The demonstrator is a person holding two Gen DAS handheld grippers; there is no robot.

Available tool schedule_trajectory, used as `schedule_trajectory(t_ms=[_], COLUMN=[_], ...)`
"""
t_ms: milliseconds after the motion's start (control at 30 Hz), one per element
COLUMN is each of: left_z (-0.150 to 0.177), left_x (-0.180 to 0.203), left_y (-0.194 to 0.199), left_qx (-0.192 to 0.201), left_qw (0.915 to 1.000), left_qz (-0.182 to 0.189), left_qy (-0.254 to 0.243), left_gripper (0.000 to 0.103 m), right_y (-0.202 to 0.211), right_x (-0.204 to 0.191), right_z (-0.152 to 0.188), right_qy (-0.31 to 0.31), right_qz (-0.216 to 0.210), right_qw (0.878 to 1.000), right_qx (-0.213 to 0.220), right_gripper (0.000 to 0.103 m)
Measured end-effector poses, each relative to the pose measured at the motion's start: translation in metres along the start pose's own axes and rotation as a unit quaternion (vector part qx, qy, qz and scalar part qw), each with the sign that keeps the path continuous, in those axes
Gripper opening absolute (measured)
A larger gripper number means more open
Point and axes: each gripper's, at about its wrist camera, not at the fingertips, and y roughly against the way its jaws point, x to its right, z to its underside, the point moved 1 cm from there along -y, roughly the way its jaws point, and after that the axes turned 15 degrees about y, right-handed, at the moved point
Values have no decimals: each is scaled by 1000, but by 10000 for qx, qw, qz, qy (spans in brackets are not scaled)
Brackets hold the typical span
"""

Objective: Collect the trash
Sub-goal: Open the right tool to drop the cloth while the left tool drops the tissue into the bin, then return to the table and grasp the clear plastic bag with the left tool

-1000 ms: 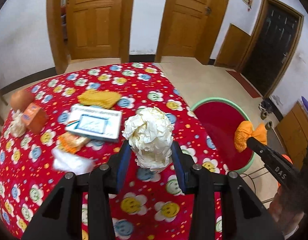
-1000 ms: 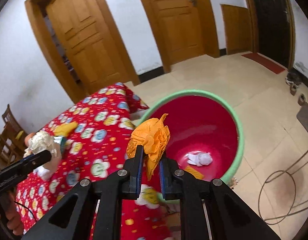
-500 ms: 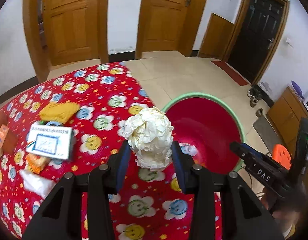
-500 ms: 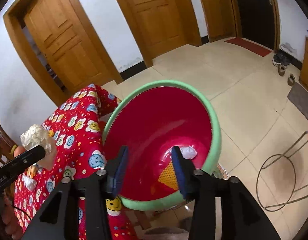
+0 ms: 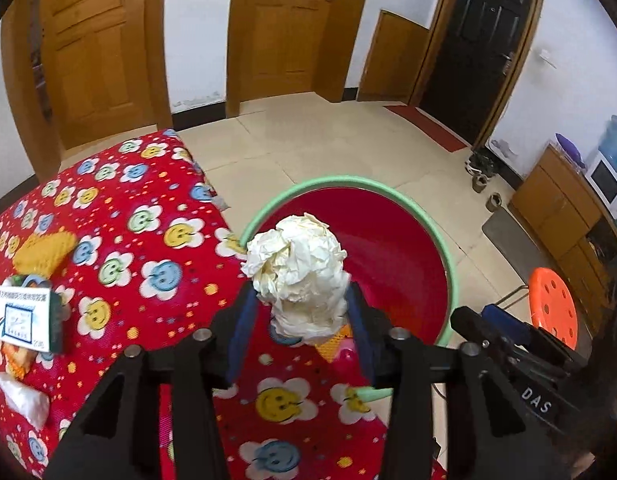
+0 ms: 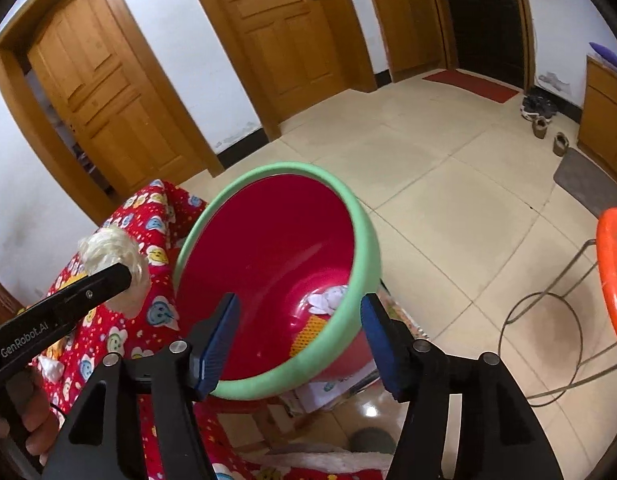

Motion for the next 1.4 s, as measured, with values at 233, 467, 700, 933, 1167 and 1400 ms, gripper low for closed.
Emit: schedule_trajectory(t_ms=[233, 467, 700, 933, 1167, 1400], left_z=[1, 3, 9, 16, 20, 28], left_x=[3, -14, -41, -76, -120, -171], left_y=[-1, 11, 33, 59, 78, 89], left_qx=[23, 67, 215, 375, 484, 494], left_qw=[10000, 9996, 9977, 9935, 9848, 9689], left_qz=[-36, -166, -470, -783, -1207, -1678], left_qy=[1, 198, 429, 740, 1153, 1753], left_gripper=[66, 68, 71, 72, 72, 72], right_y=[1, 11, 15, 16, 18, 18], right_x=[0, -10, -30, -56, -78, -93], right_z=[1, 2, 3, 5, 6, 7], right_qy=[-75, -167, -40, 243, 491, 639], right_qz=[-22, -242, -285, -472, -601, -657], right_qw=[10000, 9996, 9996, 9986, 9970, 9958], right_qx=[3, -1, -15, -52, -55, -67], right_gripper=[66, 74, 77, 77, 77, 77])
